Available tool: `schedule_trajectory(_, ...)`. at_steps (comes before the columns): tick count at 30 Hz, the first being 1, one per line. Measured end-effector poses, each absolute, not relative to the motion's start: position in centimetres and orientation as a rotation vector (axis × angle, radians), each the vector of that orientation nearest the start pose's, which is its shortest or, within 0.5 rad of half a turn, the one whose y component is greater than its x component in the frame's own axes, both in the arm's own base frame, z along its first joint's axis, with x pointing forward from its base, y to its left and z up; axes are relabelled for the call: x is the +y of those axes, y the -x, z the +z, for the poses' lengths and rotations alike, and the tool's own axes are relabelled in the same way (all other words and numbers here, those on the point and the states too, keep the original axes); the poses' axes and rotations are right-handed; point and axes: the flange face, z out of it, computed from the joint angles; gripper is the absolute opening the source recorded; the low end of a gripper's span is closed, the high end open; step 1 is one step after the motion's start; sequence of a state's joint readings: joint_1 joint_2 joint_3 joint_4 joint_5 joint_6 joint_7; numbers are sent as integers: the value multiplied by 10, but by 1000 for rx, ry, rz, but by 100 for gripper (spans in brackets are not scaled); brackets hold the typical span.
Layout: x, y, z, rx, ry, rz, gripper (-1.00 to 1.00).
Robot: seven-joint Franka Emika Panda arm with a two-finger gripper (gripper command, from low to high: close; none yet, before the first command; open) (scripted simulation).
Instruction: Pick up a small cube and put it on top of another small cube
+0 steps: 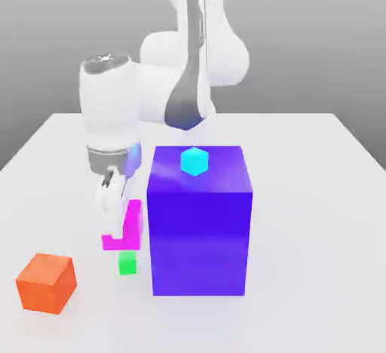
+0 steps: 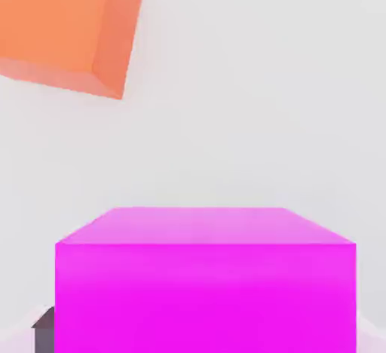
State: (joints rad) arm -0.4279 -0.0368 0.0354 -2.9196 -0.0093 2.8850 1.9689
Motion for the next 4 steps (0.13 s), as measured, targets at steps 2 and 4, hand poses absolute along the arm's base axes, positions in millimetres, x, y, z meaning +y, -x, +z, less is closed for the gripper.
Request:
schedule_trajectory(2, -127, -310, 181, 2899, 1209, -3, 100)
schedule_trajectory(4, -127, -310, 181, 2899, 1209, -3, 100)
